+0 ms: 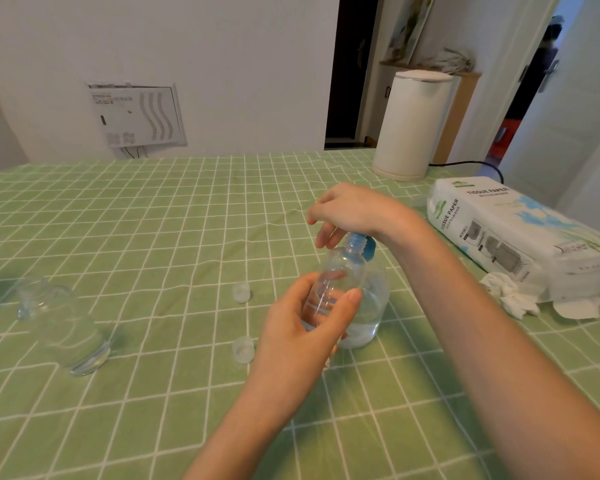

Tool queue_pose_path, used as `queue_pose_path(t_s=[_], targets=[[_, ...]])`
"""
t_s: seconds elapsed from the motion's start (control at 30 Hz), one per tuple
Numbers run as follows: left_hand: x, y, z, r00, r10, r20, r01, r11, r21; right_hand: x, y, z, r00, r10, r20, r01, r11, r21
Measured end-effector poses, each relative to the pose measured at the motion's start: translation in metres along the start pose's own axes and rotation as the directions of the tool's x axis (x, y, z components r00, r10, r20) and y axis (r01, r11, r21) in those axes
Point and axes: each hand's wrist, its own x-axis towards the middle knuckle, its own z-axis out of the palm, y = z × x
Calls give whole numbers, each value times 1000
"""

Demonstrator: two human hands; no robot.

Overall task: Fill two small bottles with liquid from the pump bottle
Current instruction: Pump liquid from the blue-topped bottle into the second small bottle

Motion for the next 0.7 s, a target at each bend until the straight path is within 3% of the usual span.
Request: queue_pose_path(t_s=[0.17,0.7], targets=[[2,1,1,1000,7,-10,-7,1000,-7,1,-8,-9,1000,-4,-13,3,997,-83],[-1,1,1,1000,-2,-8,2,1000,-10,-2,-1,-1,1000,8,15,-8,1000,19]])
